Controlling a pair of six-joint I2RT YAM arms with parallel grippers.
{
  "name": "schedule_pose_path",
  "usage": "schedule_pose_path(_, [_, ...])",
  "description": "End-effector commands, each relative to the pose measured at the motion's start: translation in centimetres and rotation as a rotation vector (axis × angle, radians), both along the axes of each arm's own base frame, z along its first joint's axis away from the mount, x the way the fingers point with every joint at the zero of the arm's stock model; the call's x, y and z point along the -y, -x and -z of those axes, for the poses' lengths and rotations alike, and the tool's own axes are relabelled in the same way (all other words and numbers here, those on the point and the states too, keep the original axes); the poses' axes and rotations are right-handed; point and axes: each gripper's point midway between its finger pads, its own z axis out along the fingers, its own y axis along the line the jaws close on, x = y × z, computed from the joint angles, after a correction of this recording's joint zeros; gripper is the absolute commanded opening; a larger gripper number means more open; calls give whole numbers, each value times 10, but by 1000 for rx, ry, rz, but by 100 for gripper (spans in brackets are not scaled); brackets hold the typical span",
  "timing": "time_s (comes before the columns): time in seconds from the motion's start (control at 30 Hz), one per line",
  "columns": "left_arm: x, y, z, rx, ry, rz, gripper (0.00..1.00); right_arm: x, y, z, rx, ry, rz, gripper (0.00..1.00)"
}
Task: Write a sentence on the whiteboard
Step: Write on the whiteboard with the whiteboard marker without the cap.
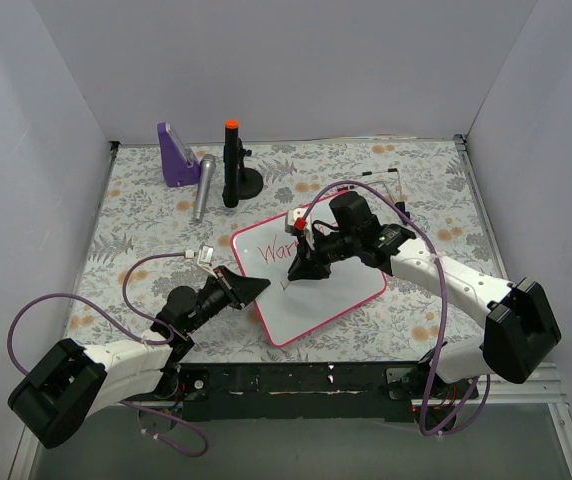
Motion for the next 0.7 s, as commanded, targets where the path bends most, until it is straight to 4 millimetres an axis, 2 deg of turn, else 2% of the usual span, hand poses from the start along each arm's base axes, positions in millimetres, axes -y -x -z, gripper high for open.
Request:
schedule_pose_path(0.0, [0,5,-55,165,139,16,0,2,-2,-5,37,-8,2,1])
schedule_pose_path(0.27, [0,5,-55,167,137,14,0,7,-19,-10,59,-3,60,1])
schedule_pose_path(0.67, [1,5,-55,166,136,21,0,6,-34,-23,62,-31,93,1])
